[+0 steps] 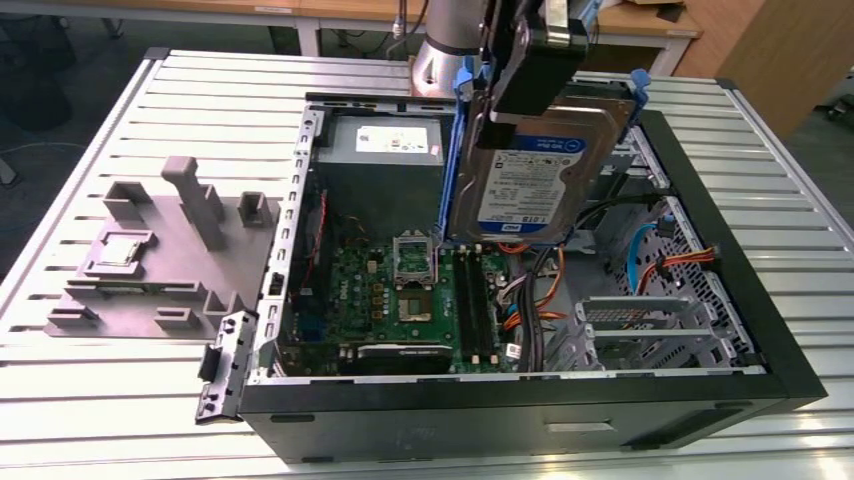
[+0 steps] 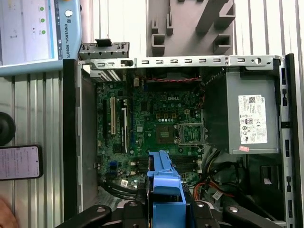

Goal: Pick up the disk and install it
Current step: 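Insert the disk into the insertion slot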

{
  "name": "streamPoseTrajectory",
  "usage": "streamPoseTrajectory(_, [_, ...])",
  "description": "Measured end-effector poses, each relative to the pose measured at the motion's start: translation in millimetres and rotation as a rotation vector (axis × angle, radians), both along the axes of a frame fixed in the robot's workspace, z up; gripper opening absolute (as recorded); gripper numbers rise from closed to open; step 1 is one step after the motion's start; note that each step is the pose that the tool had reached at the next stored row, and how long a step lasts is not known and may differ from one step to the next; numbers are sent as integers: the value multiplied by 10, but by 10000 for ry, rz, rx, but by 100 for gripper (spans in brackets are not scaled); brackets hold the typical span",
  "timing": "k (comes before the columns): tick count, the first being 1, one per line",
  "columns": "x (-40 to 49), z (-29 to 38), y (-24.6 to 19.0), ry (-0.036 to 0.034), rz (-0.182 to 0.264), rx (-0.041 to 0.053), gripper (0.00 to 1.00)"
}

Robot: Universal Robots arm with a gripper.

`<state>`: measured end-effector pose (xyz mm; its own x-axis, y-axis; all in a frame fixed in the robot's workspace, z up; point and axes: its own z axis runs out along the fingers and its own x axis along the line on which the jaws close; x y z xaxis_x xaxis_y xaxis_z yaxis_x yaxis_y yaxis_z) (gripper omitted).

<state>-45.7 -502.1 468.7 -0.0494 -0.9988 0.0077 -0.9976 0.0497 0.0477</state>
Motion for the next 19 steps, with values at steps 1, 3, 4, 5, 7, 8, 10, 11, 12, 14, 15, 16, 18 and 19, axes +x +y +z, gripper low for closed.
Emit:
streamPoseTrajectory(1, [15,0,0,0,0,-1,36])
streamPoseTrajectory(3, [49,0,-1,0,1,-4,36])
streamPoseTrajectory(4, [62,-1,-1,1,1,-3,36])
streamPoseTrajectory(5, [73,-2,-1,0,1,-4,36])
streamPoseTrajectory(7, [91,-2,-3,0,0,-5,36])
streamPoseTrajectory(8, [99,-2,-4,1,0,-7,36])
streamPoseTrajectory(10, [110,-4,-13,1,0,-8,36])
streamPoseTrajectory(11, [112,-6,-21,0,0,-8,36])
streamPoseTrajectory(12, [114,-6,-31,0,0,-9,36])
streamPoseTrajectory(14, [118,-8,-54,0,0,-15,36])
streamPoseTrajectory(15, [119,-8,-66,0,0,-20,36])
streamPoseTrajectory(16, [121,-8,-78,0,0,-26,36])
streamPoseTrajectory(18, [123,-10,-102,-1,1,-35,36])
streamPoseTrajectory(19, [125,-10,-113,-1,0,-41,36])
